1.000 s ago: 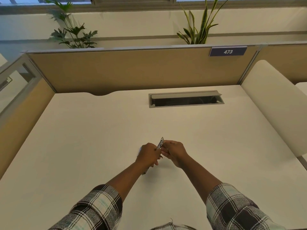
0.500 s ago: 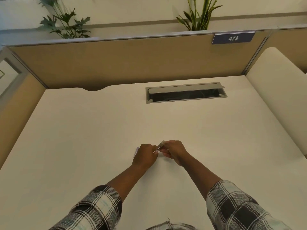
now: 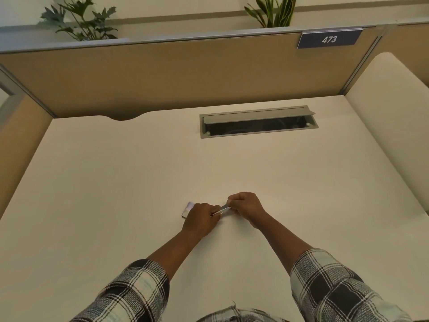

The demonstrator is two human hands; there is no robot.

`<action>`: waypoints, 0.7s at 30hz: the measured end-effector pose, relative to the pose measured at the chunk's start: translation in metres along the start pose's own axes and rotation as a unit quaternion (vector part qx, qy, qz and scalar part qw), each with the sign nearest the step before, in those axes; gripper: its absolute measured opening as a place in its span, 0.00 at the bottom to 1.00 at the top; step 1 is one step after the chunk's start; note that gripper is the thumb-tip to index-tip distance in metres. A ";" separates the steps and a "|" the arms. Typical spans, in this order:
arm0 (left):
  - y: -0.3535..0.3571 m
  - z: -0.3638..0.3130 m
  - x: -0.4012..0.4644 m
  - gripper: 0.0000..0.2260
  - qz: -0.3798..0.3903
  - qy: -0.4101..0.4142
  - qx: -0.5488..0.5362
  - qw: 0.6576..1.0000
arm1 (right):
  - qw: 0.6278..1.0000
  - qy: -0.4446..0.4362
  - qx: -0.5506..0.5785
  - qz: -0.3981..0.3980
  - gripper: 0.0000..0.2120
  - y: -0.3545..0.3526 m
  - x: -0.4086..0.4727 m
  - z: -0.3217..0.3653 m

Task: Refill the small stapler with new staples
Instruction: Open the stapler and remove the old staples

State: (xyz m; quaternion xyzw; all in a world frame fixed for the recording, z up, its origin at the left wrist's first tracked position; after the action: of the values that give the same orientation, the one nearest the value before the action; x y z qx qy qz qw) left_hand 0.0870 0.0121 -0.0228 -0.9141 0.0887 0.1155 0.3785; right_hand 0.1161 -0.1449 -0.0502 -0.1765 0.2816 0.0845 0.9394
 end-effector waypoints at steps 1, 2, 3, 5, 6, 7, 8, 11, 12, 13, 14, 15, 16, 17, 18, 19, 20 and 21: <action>0.001 -0.001 0.000 0.08 0.008 -0.003 -0.026 1.000 | 1.000 -0.001 0.012 -0.002 0.05 -0.001 0.000 0.000; 0.002 -0.002 0.000 0.07 0.012 -0.004 -0.045 0.999 | 1.000 -0.002 0.022 -0.003 0.03 -0.001 -0.001 0.000; 0.001 -0.003 0.000 0.07 0.011 -0.003 -0.053 0.999 | 1.000 -0.005 0.027 -0.007 0.03 -0.002 -0.001 0.001; 0.000 -0.006 -0.002 0.07 0.001 0.002 -0.049 0.999 | 1.000 -0.009 0.023 -0.013 0.03 -0.003 -0.002 0.004; -0.001 -0.007 -0.003 0.07 -0.003 0.004 -0.047 0.999 | 1.000 -0.009 0.022 -0.014 0.04 -0.003 -0.003 0.005; -0.001 -0.007 -0.003 0.07 -0.005 0.005 -0.047 0.999 | 1.000 -0.008 0.025 -0.013 0.04 -0.003 -0.003 0.006; -0.001 -0.008 -0.003 0.08 -0.006 0.004 -0.049 0.999 | 0.999 -0.006 0.031 -0.008 0.04 -0.002 -0.004 0.007; -0.001 -0.009 -0.003 0.08 0.001 -0.003 -0.060 0.998 | 0.998 0.004 0.058 0.012 0.04 0.002 -0.007 0.007; -0.001 -0.010 -0.003 0.09 0.003 -0.005 -0.068 0.998 | 0.998 0.008 0.064 0.014 0.05 0.003 -0.008 0.007; -0.001 -0.010 -0.003 0.09 0.007 -0.007 -0.078 0.997 | 0.998 0.010 0.067 0.013 0.06 0.004 -0.009 0.007; 0.000 -0.011 -0.004 0.09 0.010 -0.009 -0.085 0.996 | 0.998 0.008 0.067 0.011 0.07 0.004 -0.010 0.008; 0.000 -0.010 -0.004 0.10 0.012 -0.012 -0.091 0.996 | 0.998 0.004 0.064 0.009 0.08 0.004 -0.011 0.010; 0.000 -0.009 -0.004 0.10 0.011 -0.019 -0.099 0.995 | 0.998 -0.002 0.063 0.006 0.08 0.004 -0.011 0.011; 0.000 -0.007 -0.005 0.11 0.010 -0.030 -0.113 0.993 | 0.998 -0.008 0.063 0.002 0.09 0.004 -0.012 0.012; 0.000 -0.006 -0.005 0.11 0.008 -0.041 -0.132 0.990 | 0.998 -0.012 0.066 -0.003 0.10 0.004 -0.013 0.012; 0.000 -0.004 -0.006 0.12 0.005 -0.053 -0.155 0.986 | 0.997 -0.014 0.070 -0.009 0.10 0.002 -0.014 0.011; 0.000 -0.002 -0.005 0.12 0.004 -0.070 -0.181 0.981 | 0.997 -0.018 0.067 -0.014 0.11 0.002 -0.014 0.011; 0.002 0.000 -0.006 0.13 0.004 -0.090 -0.213 0.973 | 0.998 -0.027 0.056 -0.020 0.10 0.001 -0.016 0.012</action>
State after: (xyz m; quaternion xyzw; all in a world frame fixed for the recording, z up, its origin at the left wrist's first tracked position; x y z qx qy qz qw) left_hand 0.0810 0.0115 -0.0223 -0.9591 0.0316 0.2151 0.1812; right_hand 0.1090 -0.1406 -0.0322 -0.1272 0.2565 0.0548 0.9566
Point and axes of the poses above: each hand's wrist, its own x-axis towards the middle knuckle, its own y-axis out of the palm, z = x × y, the point moved 9 cm from there along x, towards the middle knuckle, and after that the axes turned 8 degrees about -x, right-handed, at the moved point
